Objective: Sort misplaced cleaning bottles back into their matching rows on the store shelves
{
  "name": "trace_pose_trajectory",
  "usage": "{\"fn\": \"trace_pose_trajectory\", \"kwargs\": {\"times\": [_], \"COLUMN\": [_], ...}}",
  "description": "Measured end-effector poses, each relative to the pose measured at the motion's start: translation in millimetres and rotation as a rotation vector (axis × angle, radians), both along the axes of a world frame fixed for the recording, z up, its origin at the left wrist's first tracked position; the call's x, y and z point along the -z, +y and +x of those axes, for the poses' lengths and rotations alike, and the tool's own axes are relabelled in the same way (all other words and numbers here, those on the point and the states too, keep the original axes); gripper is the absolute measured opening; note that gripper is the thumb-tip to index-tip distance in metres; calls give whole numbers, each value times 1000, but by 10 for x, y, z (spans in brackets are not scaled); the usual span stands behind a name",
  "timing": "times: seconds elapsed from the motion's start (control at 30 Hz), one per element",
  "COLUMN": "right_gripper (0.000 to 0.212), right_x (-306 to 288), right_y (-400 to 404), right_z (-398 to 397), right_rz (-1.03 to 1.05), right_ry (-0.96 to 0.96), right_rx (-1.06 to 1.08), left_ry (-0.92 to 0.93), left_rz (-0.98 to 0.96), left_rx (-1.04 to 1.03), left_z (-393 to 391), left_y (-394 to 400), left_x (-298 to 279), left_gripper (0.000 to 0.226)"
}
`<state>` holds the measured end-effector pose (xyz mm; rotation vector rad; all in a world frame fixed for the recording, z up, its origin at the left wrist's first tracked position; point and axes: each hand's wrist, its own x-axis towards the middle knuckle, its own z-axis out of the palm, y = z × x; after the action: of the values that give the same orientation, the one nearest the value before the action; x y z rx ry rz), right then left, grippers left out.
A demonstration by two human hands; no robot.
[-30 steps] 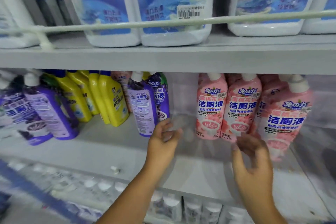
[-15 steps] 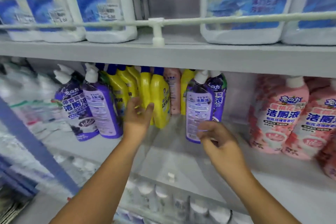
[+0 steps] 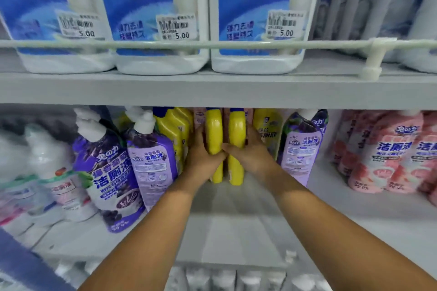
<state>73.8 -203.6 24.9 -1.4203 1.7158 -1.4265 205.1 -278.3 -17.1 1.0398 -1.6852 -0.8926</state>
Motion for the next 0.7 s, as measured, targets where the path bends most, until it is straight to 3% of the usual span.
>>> {"fn": "trace_pose_trajectory", "kwargs": {"times": [0.1, 0.17, 0.3, 0.43, 0.6, 0.7], "right_gripper": [58, 49, 38, 30, 28, 28], "right_x": [11, 27, 100, 135, 103, 104], "right_y": [10, 54, 197, 426, 791, 939], "right_z": [132, 217, 229, 128, -32, -148], "right_rz": [37, 15, -60, -18, -25, -34], "right_ry": [43, 36, 55, 157, 127, -5], "right_rx": [86, 166, 182, 202, 128, 113], "left_ry": [-45, -22, -16, 24, 153, 142], "left_rz": [-29, -58, -19, 40, 103, 94], "left_rx": [-141, -180, -174, -218, -293, -401], "left_z": [-74, -80, 12, 194, 784, 1179], "left_y": [76, 133, 337, 862, 1507, 1764], "left_x": [-49, -50, -43, -21, -21, -109], "left_gripper": [38, 26, 40, 34, 29, 25]}}
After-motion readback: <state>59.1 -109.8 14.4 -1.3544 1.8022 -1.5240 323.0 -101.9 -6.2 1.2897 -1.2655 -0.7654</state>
